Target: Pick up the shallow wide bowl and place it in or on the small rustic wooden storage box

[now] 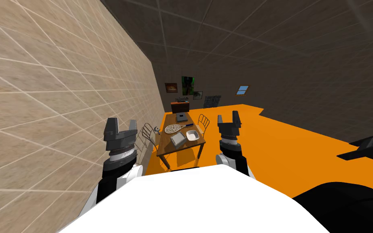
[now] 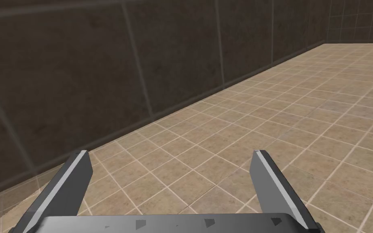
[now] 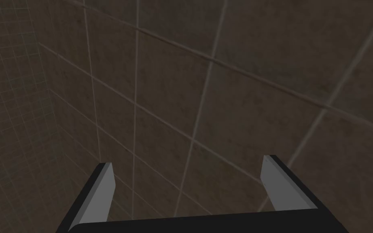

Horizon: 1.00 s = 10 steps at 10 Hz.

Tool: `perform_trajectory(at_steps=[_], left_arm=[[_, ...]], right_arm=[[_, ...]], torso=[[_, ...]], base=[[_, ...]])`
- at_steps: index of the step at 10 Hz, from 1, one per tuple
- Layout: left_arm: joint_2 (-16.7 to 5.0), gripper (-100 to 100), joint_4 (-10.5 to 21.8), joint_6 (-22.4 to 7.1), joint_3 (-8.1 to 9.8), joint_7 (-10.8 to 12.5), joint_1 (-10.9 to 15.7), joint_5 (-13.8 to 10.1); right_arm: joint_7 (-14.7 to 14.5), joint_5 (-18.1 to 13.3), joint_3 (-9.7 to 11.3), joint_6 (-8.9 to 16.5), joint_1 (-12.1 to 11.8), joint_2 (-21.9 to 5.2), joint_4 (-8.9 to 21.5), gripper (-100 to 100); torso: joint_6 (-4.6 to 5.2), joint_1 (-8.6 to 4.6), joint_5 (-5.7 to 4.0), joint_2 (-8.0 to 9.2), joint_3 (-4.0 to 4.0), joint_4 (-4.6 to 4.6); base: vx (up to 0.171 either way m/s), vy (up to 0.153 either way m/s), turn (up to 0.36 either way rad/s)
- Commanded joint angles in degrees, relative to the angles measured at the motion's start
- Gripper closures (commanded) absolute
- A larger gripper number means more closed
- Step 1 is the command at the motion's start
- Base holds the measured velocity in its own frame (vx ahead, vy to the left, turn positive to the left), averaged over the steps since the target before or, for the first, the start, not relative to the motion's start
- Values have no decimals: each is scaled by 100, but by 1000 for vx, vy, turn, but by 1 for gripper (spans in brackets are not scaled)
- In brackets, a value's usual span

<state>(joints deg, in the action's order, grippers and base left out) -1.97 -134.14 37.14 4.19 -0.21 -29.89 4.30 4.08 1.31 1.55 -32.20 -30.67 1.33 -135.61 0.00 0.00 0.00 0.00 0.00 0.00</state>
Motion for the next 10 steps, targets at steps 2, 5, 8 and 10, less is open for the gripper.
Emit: perform_trajectory(at_steps=[2, 5, 8, 10], left_arm=[[0, 0, 0, 0, 0, 0, 0, 0], [0, 0, 0, 0, 0, 0, 1, 0], [0, 0, 1, -1, 0, 0, 2, 0], [0, 0, 0, 0, 0, 0, 1, 0]], right_arm=[[-10, -164, 49, 82, 18, -400, 173, -100], [-29, -558, 172, 273, 51, -893, 571, -100], [-47, -1065, 354, 549, 95, -1346, 1094, -100], [-53, -1350, 424, 656, 113, -1493, 1334, -100]], torso=[[-1, -3, -1, 7, 3, 1], [-2, -17, -4, 30, 17, 6], [-3, -20, -5, 45, 26, 10], [2, -18, -4, 35, 21, 9]], base=[[-35, -15, 73], [-82, -38, 140], [-124, -43, 225], [-84, -35, 82]])
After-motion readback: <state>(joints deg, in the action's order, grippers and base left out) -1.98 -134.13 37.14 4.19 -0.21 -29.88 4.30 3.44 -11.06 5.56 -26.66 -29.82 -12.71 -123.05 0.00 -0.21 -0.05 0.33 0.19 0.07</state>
